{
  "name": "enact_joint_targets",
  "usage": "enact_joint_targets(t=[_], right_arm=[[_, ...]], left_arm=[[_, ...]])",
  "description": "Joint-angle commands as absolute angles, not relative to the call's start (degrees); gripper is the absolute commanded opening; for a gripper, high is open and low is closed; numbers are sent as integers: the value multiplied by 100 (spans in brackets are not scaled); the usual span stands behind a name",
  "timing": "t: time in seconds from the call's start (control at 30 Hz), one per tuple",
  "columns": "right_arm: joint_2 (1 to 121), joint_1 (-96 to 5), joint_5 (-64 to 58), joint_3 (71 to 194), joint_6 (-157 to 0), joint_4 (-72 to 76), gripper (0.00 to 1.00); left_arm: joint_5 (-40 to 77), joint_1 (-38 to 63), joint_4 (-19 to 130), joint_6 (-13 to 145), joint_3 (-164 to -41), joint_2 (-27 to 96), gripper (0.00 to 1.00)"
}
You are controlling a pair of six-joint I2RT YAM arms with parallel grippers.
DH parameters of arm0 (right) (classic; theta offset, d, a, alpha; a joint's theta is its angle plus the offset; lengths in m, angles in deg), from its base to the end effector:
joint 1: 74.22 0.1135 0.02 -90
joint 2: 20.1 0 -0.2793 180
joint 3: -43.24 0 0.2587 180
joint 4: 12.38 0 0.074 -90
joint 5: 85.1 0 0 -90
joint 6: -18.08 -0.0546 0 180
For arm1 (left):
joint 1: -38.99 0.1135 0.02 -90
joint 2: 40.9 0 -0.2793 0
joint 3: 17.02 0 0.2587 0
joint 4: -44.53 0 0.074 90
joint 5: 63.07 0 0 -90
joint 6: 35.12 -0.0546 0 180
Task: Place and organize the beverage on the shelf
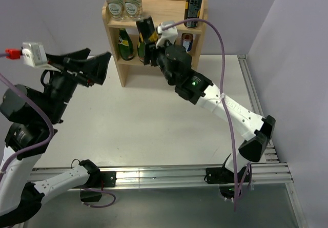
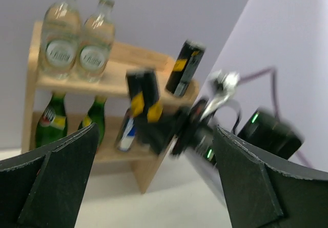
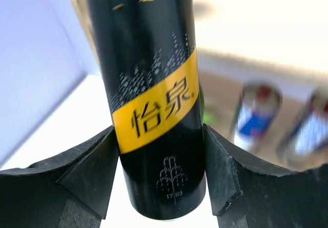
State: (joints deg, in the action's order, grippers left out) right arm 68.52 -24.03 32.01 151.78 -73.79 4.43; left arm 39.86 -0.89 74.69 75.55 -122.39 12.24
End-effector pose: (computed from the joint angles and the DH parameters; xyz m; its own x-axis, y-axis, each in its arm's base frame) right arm 0.2617 0.2751 0.4875 0.0219 0.0717 -0.9972 -0.3934 0.9176 0.0573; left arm 0.1067 -0.0732 0.5893 0.1054 -0.5363 -0.8374 0.5376 0.7391 -0.4058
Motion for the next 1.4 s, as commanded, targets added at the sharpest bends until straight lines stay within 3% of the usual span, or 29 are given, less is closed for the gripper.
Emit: enact_joint_targets(t=[0.0, 0.13, 0.5, 1.03, 1.37], right_arm=[[7077, -2605, 3320, 16420, -7008, 59, 0], [7761, -2886, 3250, 17641, -6999, 463, 0], [9090, -3563, 3293, 19569, -7043, 710, 0], [9364, -3608, 3408, 19236, -6735, -625, 0], [8457, -3186, 3900, 16968, -5462, -3566, 0]], left_arm=[[4389, -100, 7569, 7703, -11280, 877, 99], [4783, -100, 7876, 7738, -10454, 183, 99], [4873, -101, 8387, 7809, -9671, -425, 99], [5092, -100, 8035, 7562, -8976, -496, 99], [4987, -101, 7473, 7651, -8774, -21, 99]])
